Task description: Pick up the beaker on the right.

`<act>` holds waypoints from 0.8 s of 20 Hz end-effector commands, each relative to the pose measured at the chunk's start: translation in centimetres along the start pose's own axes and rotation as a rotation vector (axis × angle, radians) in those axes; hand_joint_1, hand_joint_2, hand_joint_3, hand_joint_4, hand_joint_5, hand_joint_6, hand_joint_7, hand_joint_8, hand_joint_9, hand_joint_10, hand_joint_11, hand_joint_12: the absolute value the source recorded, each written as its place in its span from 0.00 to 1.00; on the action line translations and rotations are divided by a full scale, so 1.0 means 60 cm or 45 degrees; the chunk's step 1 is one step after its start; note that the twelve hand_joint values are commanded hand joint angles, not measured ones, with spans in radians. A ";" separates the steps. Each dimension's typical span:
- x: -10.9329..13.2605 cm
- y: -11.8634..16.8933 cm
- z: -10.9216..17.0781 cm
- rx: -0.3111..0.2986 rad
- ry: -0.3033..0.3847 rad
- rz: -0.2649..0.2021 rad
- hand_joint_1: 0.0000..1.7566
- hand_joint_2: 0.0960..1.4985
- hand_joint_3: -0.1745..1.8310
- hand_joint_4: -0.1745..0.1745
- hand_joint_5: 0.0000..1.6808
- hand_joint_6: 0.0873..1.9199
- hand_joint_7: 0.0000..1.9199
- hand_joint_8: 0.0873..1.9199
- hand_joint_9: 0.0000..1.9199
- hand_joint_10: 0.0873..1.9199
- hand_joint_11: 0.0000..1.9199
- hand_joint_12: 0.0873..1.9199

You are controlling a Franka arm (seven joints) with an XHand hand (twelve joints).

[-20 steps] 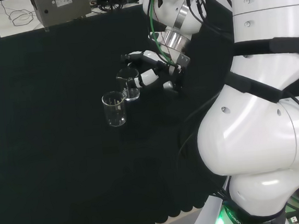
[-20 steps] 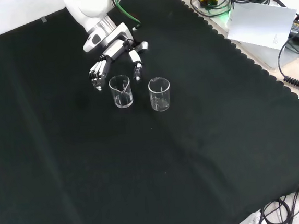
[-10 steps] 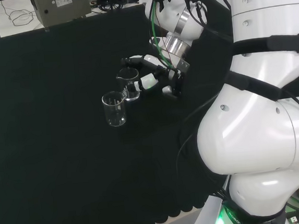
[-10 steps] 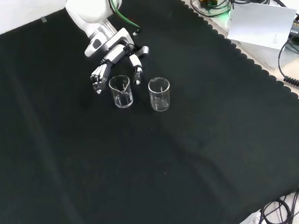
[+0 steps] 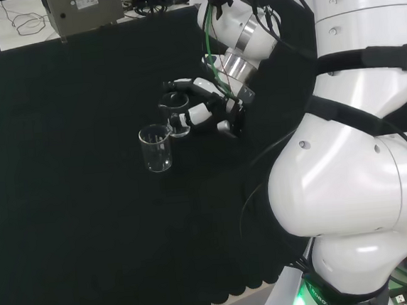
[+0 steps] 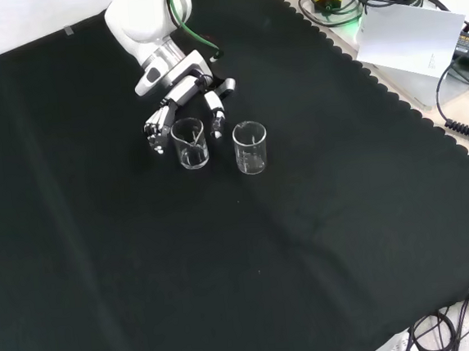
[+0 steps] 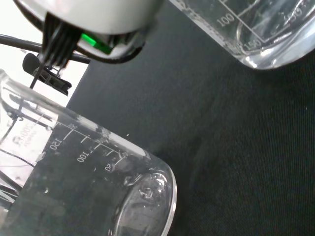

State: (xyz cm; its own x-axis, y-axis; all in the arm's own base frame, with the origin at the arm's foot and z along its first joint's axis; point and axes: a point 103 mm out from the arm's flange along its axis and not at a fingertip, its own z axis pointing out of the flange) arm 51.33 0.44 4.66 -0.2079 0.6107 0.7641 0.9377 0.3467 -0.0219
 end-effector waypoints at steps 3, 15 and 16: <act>-0.003 0.007 0.005 -0.036 0.043 0.018 0.54 0.27 0.41 0.34 0.31 0.00 0.14 0.33 0.23 0.30 0.01 0.72; -0.006 0.015 0.009 -0.090 0.133 0.005 0.57 0.27 0.41 0.35 0.24 0.26 0.16 0.34 0.26 0.27 0.03 0.71; -0.008 0.015 0.008 -0.092 0.135 0.004 0.57 0.27 0.41 0.36 0.23 0.30 0.17 0.34 0.26 0.27 0.03 0.71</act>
State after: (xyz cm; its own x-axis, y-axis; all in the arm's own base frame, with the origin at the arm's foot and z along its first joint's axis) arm 52.10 0.77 4.00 -0.1755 0.5371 0.8251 0.9568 0.2906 0.0144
